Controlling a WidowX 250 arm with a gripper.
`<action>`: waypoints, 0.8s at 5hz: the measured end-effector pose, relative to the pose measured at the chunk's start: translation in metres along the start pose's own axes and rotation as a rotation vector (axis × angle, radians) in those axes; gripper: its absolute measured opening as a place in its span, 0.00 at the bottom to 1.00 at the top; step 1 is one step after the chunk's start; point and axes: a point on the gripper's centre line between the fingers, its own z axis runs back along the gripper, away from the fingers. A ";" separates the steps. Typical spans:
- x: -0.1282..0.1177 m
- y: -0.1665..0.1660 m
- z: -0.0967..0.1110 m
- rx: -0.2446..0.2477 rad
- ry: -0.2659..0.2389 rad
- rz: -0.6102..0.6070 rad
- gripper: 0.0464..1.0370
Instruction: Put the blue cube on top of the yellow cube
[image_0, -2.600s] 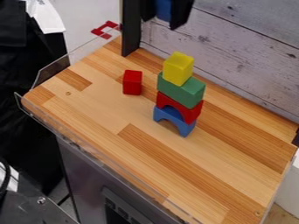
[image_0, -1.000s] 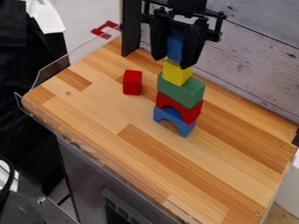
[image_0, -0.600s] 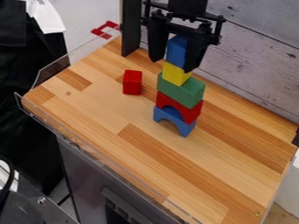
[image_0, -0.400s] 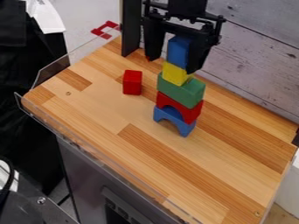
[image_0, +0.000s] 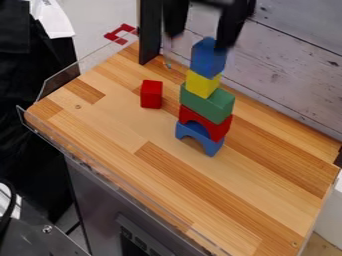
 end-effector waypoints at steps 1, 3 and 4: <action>-0.023 0.002 0.034 -0.001 -0.066 0.004 0.96; -0.051 0.054 0.000 -0.005 -0.034 0.108 0.96; -0.047 0.068 -0.018 0.000 -0.042 0.105 0.96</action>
